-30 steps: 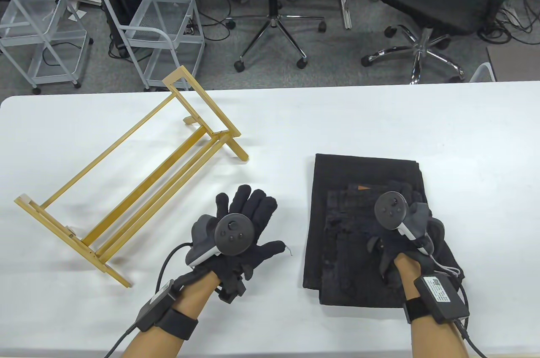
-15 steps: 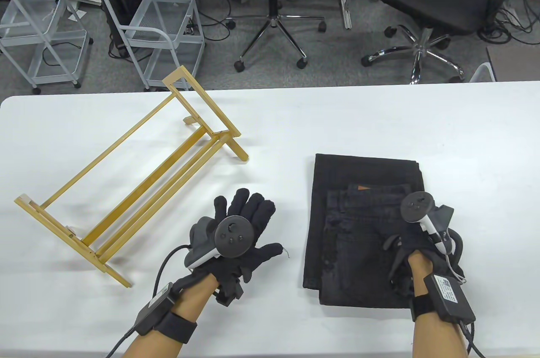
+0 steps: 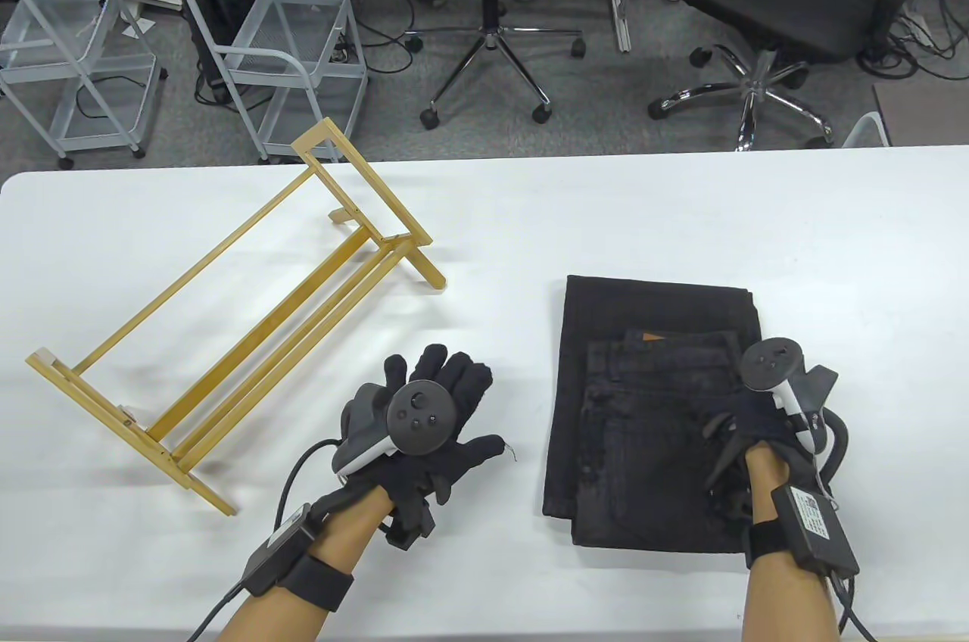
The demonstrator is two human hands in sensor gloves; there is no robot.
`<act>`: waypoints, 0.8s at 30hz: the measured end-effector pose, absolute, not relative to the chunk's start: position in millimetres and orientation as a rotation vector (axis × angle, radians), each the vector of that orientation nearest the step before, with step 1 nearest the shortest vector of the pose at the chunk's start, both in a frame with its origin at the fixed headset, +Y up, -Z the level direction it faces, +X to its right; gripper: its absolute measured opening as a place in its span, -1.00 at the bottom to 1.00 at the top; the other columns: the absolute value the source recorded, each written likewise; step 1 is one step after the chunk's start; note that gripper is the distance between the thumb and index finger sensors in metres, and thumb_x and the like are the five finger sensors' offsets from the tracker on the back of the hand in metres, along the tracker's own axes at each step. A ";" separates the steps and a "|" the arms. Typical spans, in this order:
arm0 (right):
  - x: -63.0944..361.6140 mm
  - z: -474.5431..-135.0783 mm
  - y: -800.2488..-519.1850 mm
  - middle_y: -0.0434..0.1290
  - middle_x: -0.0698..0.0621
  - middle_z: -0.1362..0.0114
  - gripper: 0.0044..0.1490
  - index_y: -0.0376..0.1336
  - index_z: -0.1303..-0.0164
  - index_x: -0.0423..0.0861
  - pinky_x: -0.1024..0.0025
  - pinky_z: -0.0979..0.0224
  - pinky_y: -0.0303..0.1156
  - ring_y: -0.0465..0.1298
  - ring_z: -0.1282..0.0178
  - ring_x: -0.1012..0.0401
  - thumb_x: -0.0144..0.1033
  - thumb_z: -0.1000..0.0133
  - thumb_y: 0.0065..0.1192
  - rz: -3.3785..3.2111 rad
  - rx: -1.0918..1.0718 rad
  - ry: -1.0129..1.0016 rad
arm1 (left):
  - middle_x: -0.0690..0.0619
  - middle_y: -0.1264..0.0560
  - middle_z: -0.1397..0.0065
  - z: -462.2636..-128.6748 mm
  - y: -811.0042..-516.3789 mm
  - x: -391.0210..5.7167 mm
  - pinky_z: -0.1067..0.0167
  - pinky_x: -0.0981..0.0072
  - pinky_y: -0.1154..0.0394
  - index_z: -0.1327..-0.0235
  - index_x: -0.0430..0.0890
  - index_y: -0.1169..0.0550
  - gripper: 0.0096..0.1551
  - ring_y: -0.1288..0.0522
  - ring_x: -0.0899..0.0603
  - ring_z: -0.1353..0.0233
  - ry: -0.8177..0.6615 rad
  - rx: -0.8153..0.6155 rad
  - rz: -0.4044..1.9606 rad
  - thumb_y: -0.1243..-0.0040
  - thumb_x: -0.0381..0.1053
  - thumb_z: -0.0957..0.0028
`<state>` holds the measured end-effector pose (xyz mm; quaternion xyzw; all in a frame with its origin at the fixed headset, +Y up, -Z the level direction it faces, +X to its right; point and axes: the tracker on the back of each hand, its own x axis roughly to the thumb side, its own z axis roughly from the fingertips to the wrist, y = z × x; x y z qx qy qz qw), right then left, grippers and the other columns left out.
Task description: Hang trousers on book rack
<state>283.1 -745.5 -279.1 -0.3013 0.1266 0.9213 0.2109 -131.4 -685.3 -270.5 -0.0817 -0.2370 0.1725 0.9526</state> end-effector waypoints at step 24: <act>291.8 -269.6 -740.1 0.49 0.07 -0.03 -0.09 0.27 -0.12 -0.15 -0.24 -0.21 0.42 0.54 -0.03 0.06 -0.08 0.37 0.66 2.396 -0.777 0.227 | -0.02 -0.20 -0.69 -269.4 -686.6 -135.2 -0.42 -0.41 0.28 -0.48 0.06 -0.22 0.01 0.03 -0.30 -0.72 -0.479 -0.184 0.336 -0.19 0.44 0.23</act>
